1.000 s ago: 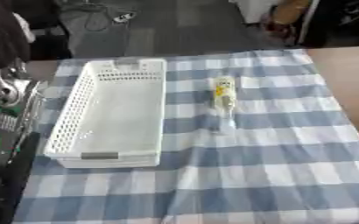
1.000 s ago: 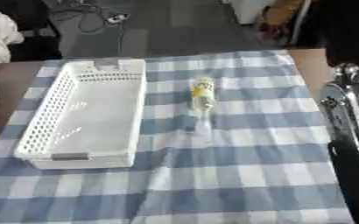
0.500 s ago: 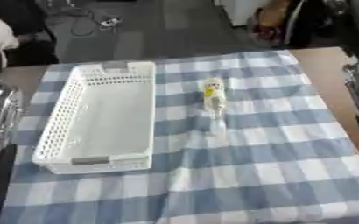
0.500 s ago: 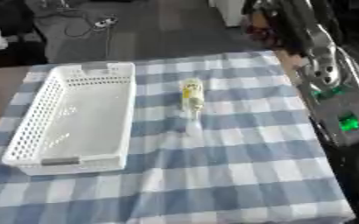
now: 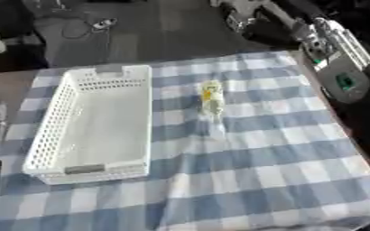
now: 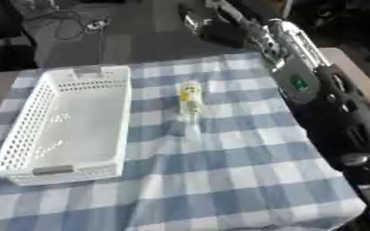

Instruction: Pick up objects on the table and place them in the box.

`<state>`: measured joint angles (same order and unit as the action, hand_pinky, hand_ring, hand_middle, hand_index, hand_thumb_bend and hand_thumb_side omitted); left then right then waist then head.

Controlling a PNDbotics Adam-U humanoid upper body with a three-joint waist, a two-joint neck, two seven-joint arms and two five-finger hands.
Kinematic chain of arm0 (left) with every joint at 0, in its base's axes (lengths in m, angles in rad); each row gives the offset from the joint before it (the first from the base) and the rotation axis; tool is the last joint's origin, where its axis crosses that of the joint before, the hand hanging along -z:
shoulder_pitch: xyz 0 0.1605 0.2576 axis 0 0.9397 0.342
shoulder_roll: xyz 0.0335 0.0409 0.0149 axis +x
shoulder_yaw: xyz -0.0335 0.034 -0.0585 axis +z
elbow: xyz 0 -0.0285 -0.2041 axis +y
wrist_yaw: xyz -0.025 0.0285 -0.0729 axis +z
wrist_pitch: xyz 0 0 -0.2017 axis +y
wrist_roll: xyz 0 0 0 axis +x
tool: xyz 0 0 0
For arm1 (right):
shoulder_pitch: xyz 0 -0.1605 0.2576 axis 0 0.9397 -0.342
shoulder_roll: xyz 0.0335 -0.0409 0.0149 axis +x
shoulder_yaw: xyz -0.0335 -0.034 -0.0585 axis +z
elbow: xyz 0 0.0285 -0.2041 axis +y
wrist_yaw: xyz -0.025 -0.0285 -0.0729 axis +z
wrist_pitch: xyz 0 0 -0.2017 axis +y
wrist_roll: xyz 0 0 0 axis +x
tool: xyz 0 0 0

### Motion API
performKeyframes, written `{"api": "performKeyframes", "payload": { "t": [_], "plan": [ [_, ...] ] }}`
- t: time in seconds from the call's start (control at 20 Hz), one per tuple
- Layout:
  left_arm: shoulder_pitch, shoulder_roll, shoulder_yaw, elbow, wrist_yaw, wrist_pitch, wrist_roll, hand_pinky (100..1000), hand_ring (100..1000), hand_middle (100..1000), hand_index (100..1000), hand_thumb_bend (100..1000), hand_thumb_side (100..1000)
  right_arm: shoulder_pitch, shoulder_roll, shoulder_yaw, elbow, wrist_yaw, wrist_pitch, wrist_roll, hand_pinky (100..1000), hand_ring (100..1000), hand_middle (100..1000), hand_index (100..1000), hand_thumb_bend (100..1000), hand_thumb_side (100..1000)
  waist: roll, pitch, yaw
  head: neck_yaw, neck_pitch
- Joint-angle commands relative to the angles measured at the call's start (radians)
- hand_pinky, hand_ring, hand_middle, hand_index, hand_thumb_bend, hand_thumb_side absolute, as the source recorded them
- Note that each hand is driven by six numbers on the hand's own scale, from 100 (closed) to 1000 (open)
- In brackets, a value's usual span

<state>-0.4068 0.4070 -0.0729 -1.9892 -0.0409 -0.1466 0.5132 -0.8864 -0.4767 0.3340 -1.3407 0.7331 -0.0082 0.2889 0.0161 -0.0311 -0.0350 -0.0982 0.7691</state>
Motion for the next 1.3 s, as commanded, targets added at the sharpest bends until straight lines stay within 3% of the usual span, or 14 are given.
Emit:
{"api": "performKeyframes", "payload": {
  "t": [0.05,0.65,0.75,1.1,1.3],
  "plan": [
    [-0.01,0.008,0.001,-0.011,-0.004,0.0,-0.006,687,590,835,793,169,1000,-0.055,0.011,-0.008,0.102,0.061,-0.033,0.04,925,886,867,924,369,1000,0.0,-0.015,0.002,-0.013,0.001],
    [0.009,0.009,-0.003,-0.011,-0.001,0.007,-0.015,680,585,833,790,169,1000,-0.173,0.093,-0.062,0.433,0.321,-0.082,0.156,1000,929,895,929,432,1000,-0.006,-0.039,0.004,-0.004,0.001],
    [0.011,0.009,-0.004,-0.011,0.0,0.009,-0.016,679,584,833,790,169,1000,-0.188,0.101,-0.071,0.472,0.361,-0.087,0.171,1000,932,888,951,501,1000,-0.006,-0.042,0.004,-0.003,0.001],
    [0.025,0.012,-0.007,-0.009,0.002,0.013,-0.021,679,585,833,789,170,1000,-0.226,0.145,-0.141,0.642,0.54,-0.058,0.283,1000,930,849,941,554,1000,-0.018,-0.066,0.005,-0.005,0.001],
    [0.025,0.01,-0.009,-0.008,0.002,0.013,-0.025,680,587,832,789,171,1000,-0.238,0.166,-0.187,0.707,0.574,-0.035,0.363,1000,891,836,940,553,1000,-0.023,-0.075,0.01,-0.01,0.001]
  ]
}}
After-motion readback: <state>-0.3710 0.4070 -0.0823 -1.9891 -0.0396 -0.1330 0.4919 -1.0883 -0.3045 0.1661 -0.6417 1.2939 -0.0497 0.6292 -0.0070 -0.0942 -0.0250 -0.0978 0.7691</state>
